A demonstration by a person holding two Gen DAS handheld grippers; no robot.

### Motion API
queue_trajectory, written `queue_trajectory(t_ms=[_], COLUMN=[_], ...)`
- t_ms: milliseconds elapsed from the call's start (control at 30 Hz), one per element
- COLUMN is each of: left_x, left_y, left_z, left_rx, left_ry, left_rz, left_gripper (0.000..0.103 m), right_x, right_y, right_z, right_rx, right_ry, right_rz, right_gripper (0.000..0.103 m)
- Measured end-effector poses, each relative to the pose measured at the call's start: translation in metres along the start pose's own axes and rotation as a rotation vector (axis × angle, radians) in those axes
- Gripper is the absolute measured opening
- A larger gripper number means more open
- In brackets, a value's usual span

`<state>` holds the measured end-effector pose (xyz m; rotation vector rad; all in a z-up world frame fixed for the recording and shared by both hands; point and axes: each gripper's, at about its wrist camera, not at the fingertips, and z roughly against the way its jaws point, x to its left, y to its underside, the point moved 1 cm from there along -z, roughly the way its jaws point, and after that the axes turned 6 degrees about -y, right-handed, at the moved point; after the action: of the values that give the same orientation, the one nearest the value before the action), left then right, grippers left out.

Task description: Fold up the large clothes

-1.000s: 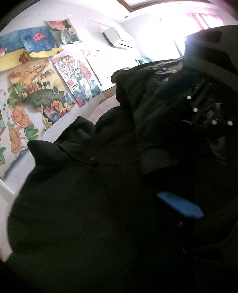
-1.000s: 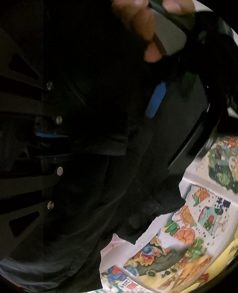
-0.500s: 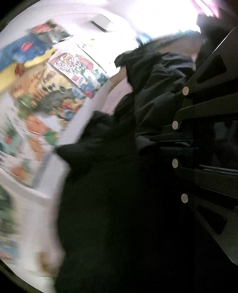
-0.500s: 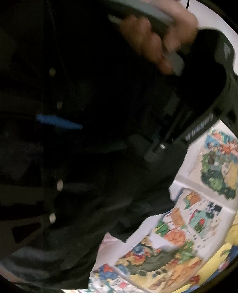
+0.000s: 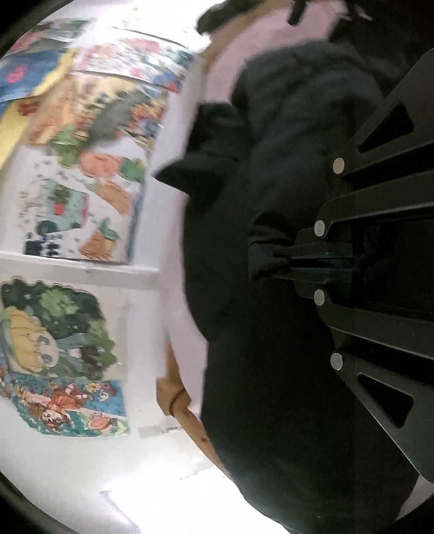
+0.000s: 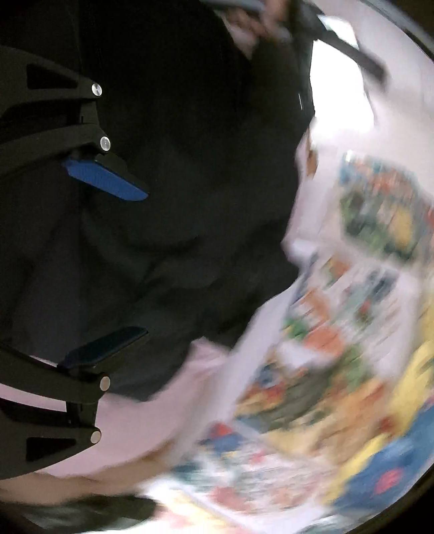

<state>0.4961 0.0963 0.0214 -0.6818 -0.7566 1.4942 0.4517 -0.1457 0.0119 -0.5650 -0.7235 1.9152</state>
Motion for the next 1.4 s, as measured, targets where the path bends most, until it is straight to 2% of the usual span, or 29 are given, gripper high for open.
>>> queue_trajectory(t_ms=[67, 133, 233, 533, 667, 767, 833, 867, 933, 1000, 1067, 1200, 1333, 1400], left_x=[-0.002, -0.006, -0.008, -0.006, 0.002, 0.009, 0.016, 0.018, 0.029, 0.041, 0.059, 0.102, 0.142, 0.159], left_y=[0.005, 0.012, 0.019, 0.031, 0.028, 0.023, 0.022, 0.022, 0.024, 0.028, 0.035, 0.055, 0.068, 0.075], left_z=[-0.009, -0.021, -0.037, -0.061, -0.054, -0.037, -0.021, -0.013, 0.011, 0.031, 0.053, 0.086, 0.115, 0.126], left_rx=[0.013, 0.037, 0.083, 0.142, 0.123, 0.117, 0.109, 0.095, 0.056, 0.038, 0.024, 0.017, 0.026, 0.009], left_ry=[-0.035, -0.065, -0.089, -0.113, -0.066, -0.036, 0.004, 0.021, 0.066, 0.092, 0.103, 0.072, -0.085, -0.13], left_rz=[-0.039, -0.08, -0.115, -0.139, -0.09, -0.034, 0.006, 0.022, 0.064, 0.096, 0.145, 0.273, 0.375, 0.432], left_gripper=[0.002, 0.002, 0.002, 0.003, 0.006, 0.022, 0.043, 0.048, 0.067, 0.076, 0.078, 0.08, 0.08, 0.08], right_x=[-0.033, -0.059, -0.08, -0.062, -0.064, -0.063, -0.061, -0.059, -0.054, -0.046, -0.036, 0.0, 0.048, 0.071], right_y=[0.014, 0.026, 0.04, 0.059, 0.059, 0.058, 0.055, 0.053, 0.047, 0.037, 0.02, -0.011, -0.044, -0.056], right_z=[-0.024, -0.041, -0.059, -0.088, -0.085, -0.075, -0.07, -0.067, -0.061, -0.052, -0.048, -0.023, -0.007, -0.005], right_rx=[0.084, 0.14, 0.193, 0.25, 0.247, 0.232, 0.23, 0.228, 0.224, 0.214, 0.192, 0.126, 0.111, 0.126], right_ry=[-0.011, -0.039, -0.103, -0.069, -0.071, -0.053, -0.044, -0.044, -0.058, -0.08, -0.127, -0.195, -0.218, -0.225], right_rz=[-0.124, -0.225, -0.319, -0.239, -0.251, -0.239, -0.227, -0.221, -0.21, -0.202, -0.202, -0.152, -0.032, 0.023], right_gripper=[0.076, 0.067, 0.066, 0.067, 0.068, 0.071, 0.073, 0.073, 0.073, 0.073, 0.075, 0.08, 0.083, 0.083])
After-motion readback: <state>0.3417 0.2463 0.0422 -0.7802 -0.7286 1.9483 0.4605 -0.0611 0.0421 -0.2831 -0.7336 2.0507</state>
